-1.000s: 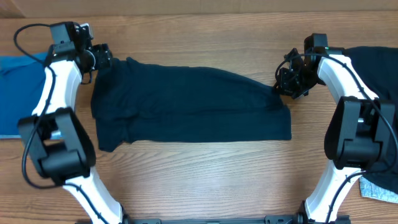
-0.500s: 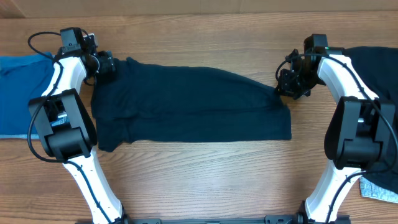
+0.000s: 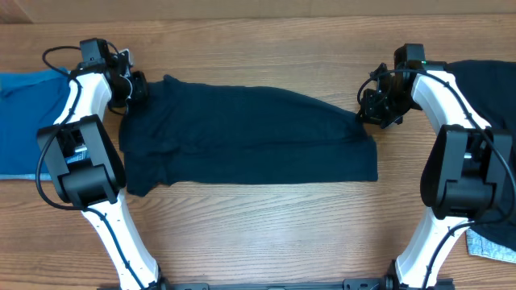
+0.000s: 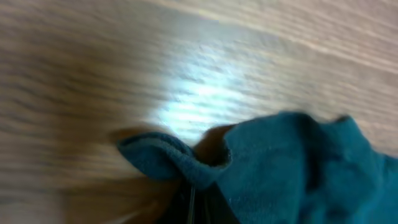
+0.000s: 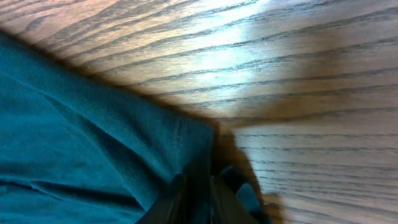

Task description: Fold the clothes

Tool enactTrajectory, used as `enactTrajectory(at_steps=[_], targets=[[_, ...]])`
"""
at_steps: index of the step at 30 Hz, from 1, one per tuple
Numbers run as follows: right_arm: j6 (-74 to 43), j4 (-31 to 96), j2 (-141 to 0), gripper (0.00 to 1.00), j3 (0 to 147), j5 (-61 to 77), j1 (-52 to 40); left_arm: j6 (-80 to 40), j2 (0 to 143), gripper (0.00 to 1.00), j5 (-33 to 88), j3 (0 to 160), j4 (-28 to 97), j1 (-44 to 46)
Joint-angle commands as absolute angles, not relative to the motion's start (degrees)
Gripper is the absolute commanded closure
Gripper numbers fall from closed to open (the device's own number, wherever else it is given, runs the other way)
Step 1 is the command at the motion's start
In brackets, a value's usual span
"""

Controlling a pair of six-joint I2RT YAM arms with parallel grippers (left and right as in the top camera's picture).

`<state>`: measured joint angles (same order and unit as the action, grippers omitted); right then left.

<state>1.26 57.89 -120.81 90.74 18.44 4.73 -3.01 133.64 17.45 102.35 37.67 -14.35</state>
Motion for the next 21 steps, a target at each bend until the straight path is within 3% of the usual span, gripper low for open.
enactTrajectory(at_steps=[1,16,21], targets=[[1.6,57.2,-119.3,0.84,90.8,18.0,4.5,-2.7,133.9,0.96,22.3,104.9,41.9,-14.7],[1.6,53.0,-119.3,0.84,90.8,18.0,4.5,-2.1,113.8,0.92,21.6,106.3,65.1,-14.7],[1.6,54.4,-119.3,0.79,90.8,16.0,4.5,-1.8,114.1,0.92,12.1,105.8,72.3,-14.6]])
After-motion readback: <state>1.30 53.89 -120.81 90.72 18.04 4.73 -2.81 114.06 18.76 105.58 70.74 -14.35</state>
